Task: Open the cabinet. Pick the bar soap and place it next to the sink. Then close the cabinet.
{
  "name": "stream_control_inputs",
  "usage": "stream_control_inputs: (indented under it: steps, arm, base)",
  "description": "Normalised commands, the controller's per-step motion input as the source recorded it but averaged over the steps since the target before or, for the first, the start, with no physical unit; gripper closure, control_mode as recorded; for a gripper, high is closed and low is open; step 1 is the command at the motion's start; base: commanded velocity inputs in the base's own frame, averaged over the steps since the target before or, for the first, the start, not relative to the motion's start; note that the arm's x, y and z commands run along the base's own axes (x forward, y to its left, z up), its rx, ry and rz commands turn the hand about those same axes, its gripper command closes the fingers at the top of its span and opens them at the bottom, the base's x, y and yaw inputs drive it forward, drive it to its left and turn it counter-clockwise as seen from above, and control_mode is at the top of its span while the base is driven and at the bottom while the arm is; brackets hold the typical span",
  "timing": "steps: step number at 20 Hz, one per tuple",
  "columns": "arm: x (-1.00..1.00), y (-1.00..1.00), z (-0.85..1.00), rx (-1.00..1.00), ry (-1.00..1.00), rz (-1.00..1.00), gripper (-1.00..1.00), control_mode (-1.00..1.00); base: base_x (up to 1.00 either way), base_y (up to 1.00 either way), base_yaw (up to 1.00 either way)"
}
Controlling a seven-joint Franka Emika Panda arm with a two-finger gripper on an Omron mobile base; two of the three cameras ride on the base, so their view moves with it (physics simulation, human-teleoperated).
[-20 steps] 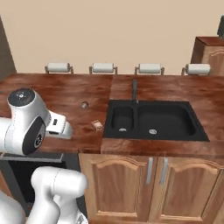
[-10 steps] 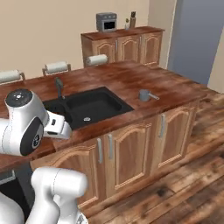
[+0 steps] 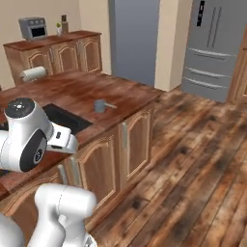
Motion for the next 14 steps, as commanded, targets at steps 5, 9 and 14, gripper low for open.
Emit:
stream_control_inputs:
  steps: [5,9,14]
  arm:
    - [0.0,0.0,0.0,0.0,0.0,0.0,-1.0,1.0]
    - [0.0,0.0,0.0,0.0,0.0,0.0,-1.0,1.0]
    - [0.0,0.0,0.0,0.0,0.0,0.0,-1.0,1.0]
  base:
    - [0.89,-0.5,-0.47]
    - [0.91,-0.51,-0.45]
    - [1.0,-0.33,-0.44]
